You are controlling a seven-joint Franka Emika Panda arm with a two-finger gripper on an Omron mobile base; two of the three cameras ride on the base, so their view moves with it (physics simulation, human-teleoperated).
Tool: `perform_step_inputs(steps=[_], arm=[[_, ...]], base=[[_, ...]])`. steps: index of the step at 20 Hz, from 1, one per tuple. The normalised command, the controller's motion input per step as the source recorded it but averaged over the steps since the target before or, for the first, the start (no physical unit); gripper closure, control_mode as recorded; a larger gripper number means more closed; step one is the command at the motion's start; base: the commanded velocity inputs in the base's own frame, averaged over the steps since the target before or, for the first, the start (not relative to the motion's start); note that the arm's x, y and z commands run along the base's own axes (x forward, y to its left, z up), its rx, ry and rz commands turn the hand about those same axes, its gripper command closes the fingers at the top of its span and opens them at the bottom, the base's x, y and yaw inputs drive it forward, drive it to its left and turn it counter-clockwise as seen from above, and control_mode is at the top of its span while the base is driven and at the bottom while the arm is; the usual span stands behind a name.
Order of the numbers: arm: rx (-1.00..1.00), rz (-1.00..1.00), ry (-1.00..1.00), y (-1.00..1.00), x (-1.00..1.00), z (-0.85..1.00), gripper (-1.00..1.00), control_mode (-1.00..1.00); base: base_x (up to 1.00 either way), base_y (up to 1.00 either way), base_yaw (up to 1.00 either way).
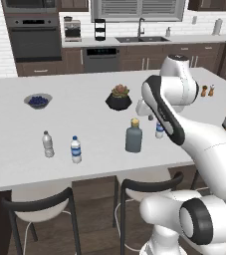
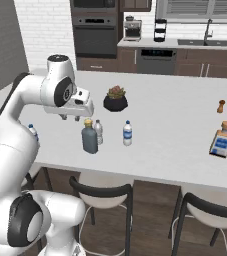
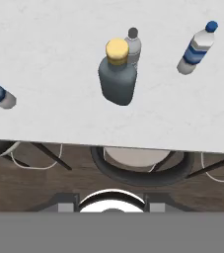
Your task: Move the plastic bottles in the middle to the plastics group, and the glass bottles in the middle to the glass group.
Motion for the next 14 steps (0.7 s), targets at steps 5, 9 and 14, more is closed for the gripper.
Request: perform_step_inputs(steps=[5, 9, 14], arm=[[-0.02, 0.00, 0.00, 0.00, 0.07, -0.16, -1.00, -1.00], [-0.09, 0.00, 0.00, 0.00, 0.25, -0.23, -1.00, -1.00], [-0.10, 0.00, 0.00, 0.01, 0.54, -0.23, -1.00, -1.00]], base=[[0.00, 0.00, 0.00], [0.00, 0.00, 0.00], [0.00, 0.00, 0.00]])
